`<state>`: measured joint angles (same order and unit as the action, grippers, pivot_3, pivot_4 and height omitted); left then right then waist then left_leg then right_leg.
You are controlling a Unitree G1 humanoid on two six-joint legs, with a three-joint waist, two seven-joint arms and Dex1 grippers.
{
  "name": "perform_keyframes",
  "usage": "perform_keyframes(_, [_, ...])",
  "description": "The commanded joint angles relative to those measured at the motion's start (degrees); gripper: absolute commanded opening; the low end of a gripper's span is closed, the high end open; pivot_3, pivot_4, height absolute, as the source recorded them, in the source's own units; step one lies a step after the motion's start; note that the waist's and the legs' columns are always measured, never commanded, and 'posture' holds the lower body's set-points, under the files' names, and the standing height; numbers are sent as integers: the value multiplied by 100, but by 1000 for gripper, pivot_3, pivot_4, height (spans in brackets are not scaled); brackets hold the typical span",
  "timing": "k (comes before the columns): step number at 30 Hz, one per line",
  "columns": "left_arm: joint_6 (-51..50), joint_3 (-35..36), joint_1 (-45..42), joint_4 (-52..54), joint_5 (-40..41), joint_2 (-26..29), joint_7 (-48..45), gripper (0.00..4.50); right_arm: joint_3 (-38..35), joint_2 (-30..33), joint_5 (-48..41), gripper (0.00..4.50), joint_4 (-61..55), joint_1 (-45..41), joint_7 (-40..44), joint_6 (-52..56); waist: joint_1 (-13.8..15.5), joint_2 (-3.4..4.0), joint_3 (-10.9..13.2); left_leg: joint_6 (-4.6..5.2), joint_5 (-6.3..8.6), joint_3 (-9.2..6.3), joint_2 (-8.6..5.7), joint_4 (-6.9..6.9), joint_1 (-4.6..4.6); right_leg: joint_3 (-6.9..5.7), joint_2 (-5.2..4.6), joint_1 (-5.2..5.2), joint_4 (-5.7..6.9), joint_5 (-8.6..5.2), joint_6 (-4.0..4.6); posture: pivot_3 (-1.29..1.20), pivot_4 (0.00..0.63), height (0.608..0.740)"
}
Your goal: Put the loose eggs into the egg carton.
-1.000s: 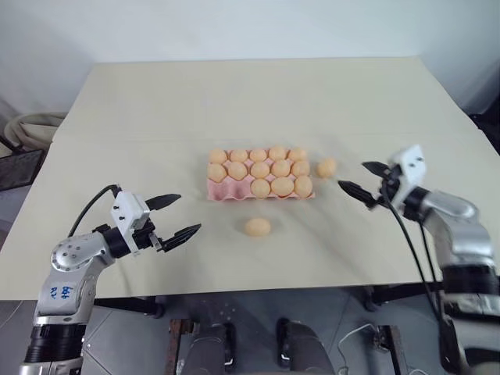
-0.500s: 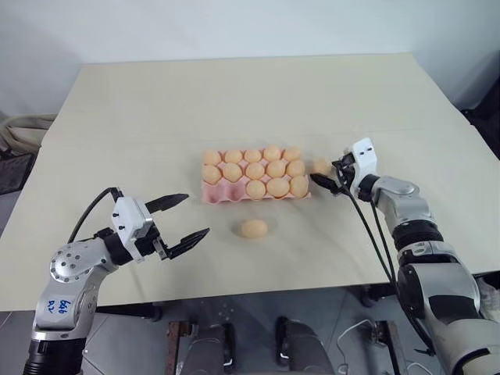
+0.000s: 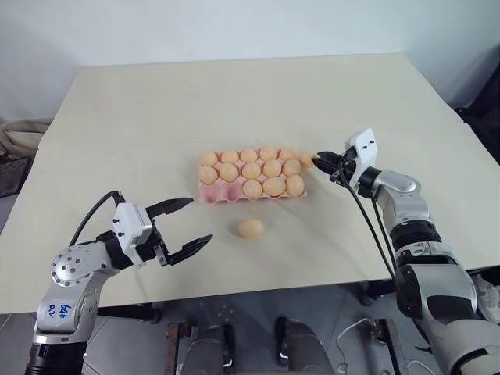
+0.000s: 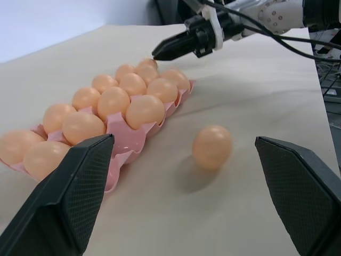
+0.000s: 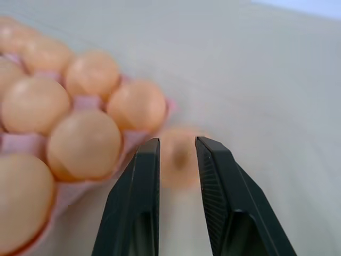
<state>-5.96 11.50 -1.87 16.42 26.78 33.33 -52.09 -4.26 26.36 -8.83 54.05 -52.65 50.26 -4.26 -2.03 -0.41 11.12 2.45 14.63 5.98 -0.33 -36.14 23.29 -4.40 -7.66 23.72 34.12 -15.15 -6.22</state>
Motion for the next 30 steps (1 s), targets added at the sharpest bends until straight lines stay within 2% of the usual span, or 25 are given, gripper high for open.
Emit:
perform_keyframes(1, [133,121,57,24,65,-6,27,4500,-55,137,-63,1241,-205,-67,169,264,1,0,0,0,0,0,0,0,0,2,-1,0,-1,0,0,0,150,740])
perform_keyframes(4, [153,161,111,18,66,13,48,4500,-12,184,66,1973,-257,-160,123,253,0,1,0,0,1,-1,0,3,1,8,-1,1,-8,0,1,0,150,740])
perform_keyframes(11, [197,169,190,52,48,-23,110,4500,136,168,413,4422,249,-405,-88,172,-55,1,1,-4,3,-1,2,6,1,14,-5,3,-21,0,5,0,150,740])
perform_keyframes(30, [192,40,139,-13,55,-55,120,4500,139,-226,569,4468,969,-461,100,-360,-119,2,1,-7,5,1,5,6,1,11,-2,2,-4,0,8,0,150,740])
